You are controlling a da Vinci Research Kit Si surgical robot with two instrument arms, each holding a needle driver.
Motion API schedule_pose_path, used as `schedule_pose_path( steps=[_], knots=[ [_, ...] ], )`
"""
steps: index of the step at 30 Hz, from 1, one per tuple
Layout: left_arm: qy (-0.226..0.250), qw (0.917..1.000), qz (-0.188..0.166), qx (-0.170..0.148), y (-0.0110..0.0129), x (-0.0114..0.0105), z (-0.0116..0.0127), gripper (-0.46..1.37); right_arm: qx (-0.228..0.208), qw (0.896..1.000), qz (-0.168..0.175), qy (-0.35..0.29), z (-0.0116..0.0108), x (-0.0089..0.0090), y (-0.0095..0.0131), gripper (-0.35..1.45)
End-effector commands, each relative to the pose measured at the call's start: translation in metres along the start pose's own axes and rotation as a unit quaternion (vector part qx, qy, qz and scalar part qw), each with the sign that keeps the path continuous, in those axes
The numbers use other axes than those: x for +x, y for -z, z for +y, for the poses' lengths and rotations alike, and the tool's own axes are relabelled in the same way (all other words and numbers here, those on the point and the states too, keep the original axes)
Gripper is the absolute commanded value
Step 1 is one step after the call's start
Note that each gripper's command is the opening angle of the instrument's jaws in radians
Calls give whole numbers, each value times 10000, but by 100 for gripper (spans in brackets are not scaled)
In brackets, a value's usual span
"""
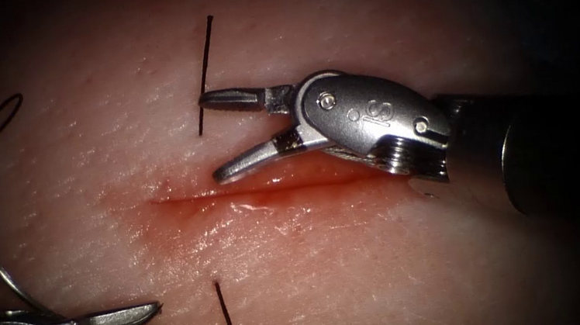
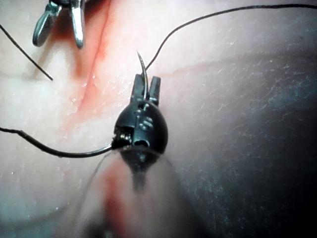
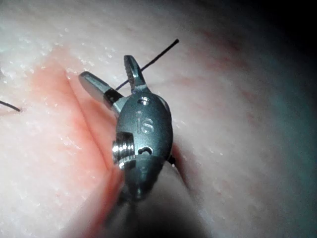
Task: Wound Closure
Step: Set down the needle with the left gripper
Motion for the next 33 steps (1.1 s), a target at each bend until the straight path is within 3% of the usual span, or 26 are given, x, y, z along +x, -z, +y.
schedule_pose_path(
  steps=[1, 12, 26, 33],
  knots=[
    [0, 10000, 1, -71, 0, 0, 0, -35, 8, 10000, 0, 20, 0, 0, 0, 74],
    [19, 9999, 15, -161, 4, -3, -9, -35, 29, 10000, 6, 26, -3, 2, 1, 80],
    [92, 9997, -219, 50, 13, -32, -53, -35, 43, 10000, -5, 29, -5, 3, 1, 80],
    [107, 9991, -373, 160, 19, -47, -78, -9, 49, 10000, -3, 39, -6, 2, 1, 80]
  ],
)
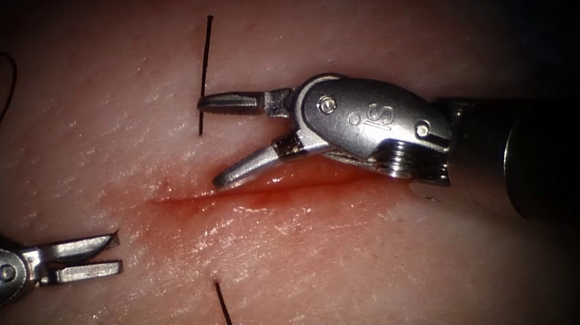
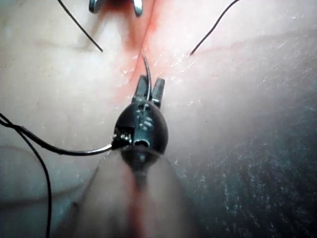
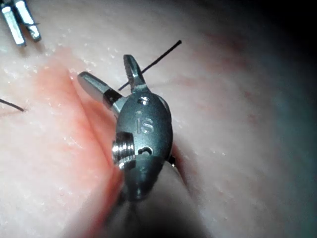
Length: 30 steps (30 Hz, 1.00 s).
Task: Wound Closure
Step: Set down the needle with the left gripper
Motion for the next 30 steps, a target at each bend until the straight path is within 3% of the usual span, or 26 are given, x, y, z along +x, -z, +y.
schedule_pose_path(
  steps=[1, 13, 19, 23, 24, 26, 30],
  knots=[
    [22, 10000, -27, 58, 1, -2, -5, 2, 11, 10000, 2, 4, 0, -1, 0, 80],
    [218, 9991, 0, 369, 7, -27, -47, 14, 52, 10000, -17, 28, -3, -2, 0, 79],
    [359, 9985, -1, 418, 6, -45, -64, 39, 57, 10000, -15, 30, -4, -2, 1, 79],
    [530, 9970, 37, 559, 7, -50, -69, 77, 61, 10000, -15, 39, -5, -3, 1, 79],
    [540, 9967, 56, 610, 7, -50, -69, 97, 62, 10000, -14, 43, -5, -3, 1, 79],
    [622, 9955, 99, 706, 7, -48, -68, 118, 49, 10000, -19, 49, -6, -4, 1, 79],
    [680, 9937, 174, 873, 9, -38, -64, 132, 43, 10000, -21, 54, -6, -5, 0, 79]
  ],
)
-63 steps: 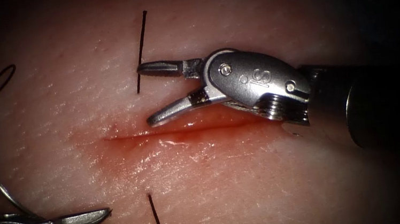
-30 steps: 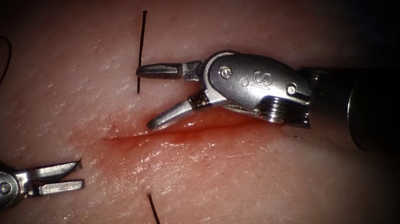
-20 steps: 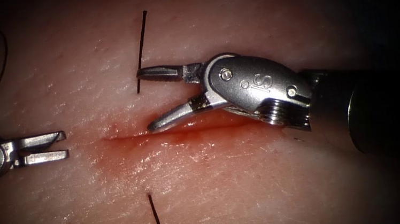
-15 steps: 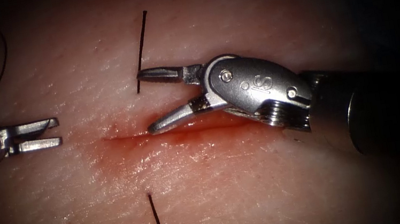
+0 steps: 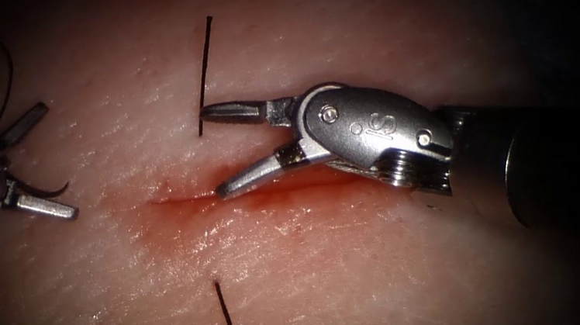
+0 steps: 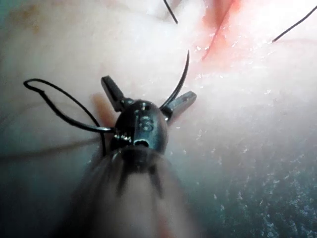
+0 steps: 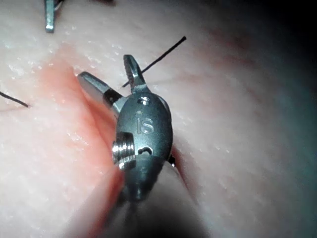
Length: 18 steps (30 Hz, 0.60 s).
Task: Wound Closure
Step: Set down the needle with the left gripper
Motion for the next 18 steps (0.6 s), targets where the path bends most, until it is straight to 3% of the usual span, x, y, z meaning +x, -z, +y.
schedule_pose_path(
  steps=[1, 9, 13, 18],
  knots=[
    [54, 10000, 10, 56, 2, 4, 1, 134, -2, 10000, -1, 0, 1, -1, -1, 79],
    [-406, 9983, 186, 371, 9, 44, 9, 135, -10, 10000, -3, -2, 2, -1, -2, 80],
    [-945, 9942, 309, 409, 16, 70, 12, 135, -11, 10000, -3, -2, 1, -1, -2, 81],
    [-1293, 9890, 523, 498, 20, 86, 11, 135, -29, 10000, -8, -1, 1, -1, -3, 82]
  ],
)
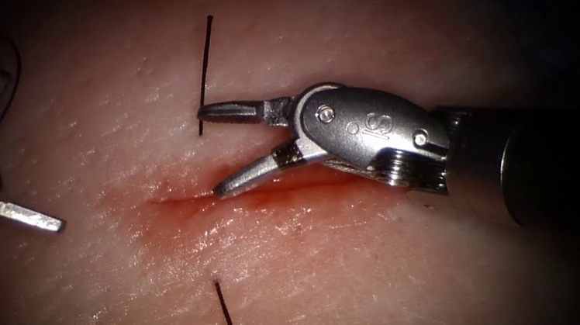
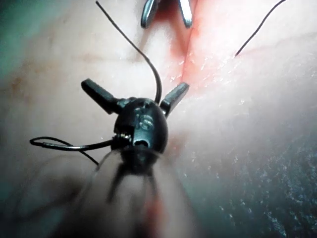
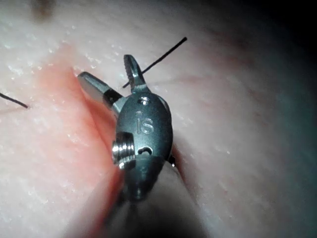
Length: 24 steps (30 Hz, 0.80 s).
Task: Wound Closure
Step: Set down the needle with the left gripper
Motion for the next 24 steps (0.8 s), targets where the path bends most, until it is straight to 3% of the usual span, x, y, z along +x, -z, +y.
schedule_pose_path(
  steps=[1, 12, 18, 24],
  knots=[
    [-79, 9999, 31, 59, 1, 2, -2, 135, 11, 10000, -3, 2, -1, 0, 0, 83],
    [-352, 9994, 4, 47, 10, 18, -2, 134, 27, 10000, -12, 8, -2, 1, -4, 84],
    [-383, 9993, -18, 42, 16, 28, 8, 123, 43, 10000, -7, 23, -4, 0, -5, 85],
    [-493, 9966, -473, -456, 27, 36, 22, 135, 66, 10000, -15, 24, -4, 0, -5, 86]
  ],
)
